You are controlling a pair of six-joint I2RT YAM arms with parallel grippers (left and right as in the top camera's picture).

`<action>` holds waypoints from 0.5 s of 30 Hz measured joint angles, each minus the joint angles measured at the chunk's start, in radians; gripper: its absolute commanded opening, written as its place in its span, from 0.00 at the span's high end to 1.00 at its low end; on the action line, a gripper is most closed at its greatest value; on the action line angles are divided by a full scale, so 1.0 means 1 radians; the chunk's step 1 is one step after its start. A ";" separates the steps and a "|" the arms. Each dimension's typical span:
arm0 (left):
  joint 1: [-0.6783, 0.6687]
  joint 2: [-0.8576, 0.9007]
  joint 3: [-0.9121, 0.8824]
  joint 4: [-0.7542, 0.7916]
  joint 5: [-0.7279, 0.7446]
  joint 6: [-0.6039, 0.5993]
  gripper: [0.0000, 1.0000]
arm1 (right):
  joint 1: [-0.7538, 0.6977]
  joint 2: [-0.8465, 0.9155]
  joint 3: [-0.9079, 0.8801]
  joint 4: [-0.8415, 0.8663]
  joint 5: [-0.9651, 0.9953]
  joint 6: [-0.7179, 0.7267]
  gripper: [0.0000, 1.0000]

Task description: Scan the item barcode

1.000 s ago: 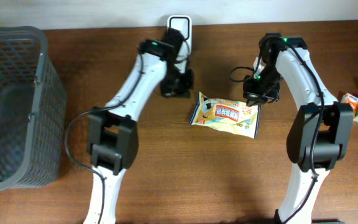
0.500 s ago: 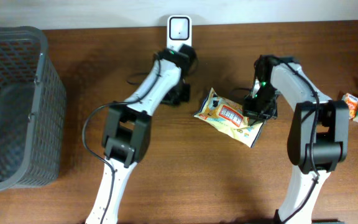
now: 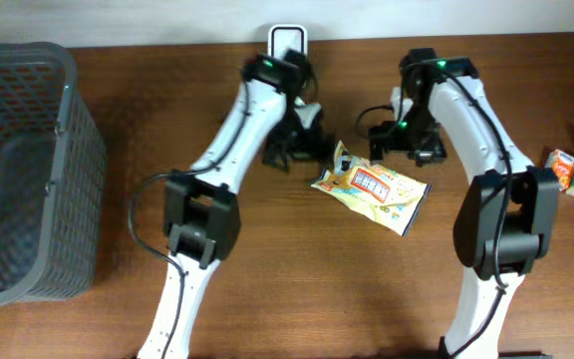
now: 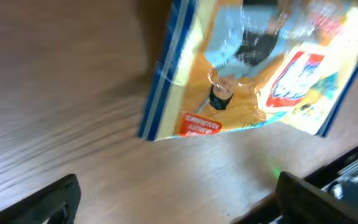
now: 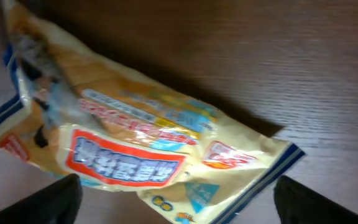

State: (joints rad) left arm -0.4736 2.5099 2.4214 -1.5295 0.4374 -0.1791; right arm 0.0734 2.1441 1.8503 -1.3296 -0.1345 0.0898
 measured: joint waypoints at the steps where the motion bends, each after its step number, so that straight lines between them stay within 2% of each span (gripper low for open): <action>1: -0.026 0.000 -0.056 0.021 0.001 0.003 0.01 | -0.025 0.000 0.000 -0.001 0.000 0.009 0.02; 4: -0.039 0.002 -0.176 0.129 0.036 0.016 0.01 | -0.087 0.000 0.000 -0.002 -0.017 0.016 0.02; 8: -0.035 0.002 -0.257 0.253 0.171 0.083 0.01 | -0.152 0.000 0.000 -0.010 -0.044 0.019 0.02; 9: -0.043 0.000 -0.267 0.298 0.203 0.090 0.06 | -0.152 0.000 0.000 -0.014 -0.049 0.019 0.02; 11: -0.054 -0.002 -0.279 0.351 0.225 0.092 0.26 | -0.147 0.000 0.000 -0.019 -0.051 0.020 0.02; 12: -0.063 -0.002 -0.285 0.404 0.228 0.097 0.51 | -0.145 0.000 0.000 -0.021 -0.051 0.019 0.02; 13: -0.070 -0.002 -0.293 0.431 0.227 0.097 0.71 | -0.144 0.000 0.000 -0.021 -0.052 0.019 0.01; 14: -0.073 -0.002 -0.297 0.440 0.221 0.090 0.97 | -0.144 0.000 0.000 -0.021 -0.055 0.019 0.01; 15: -0.079 -0.002 -0.302 0.465 0.193 0.080 1.00 | -0.144 0.000 0.000 -0.021 -0.060 0.019 0.01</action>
State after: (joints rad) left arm -0.5529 2.5080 2.1193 -1.0649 0.6308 -0.0986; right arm -0.0704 2.1441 1.8500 -1.3502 -0.1947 0.1089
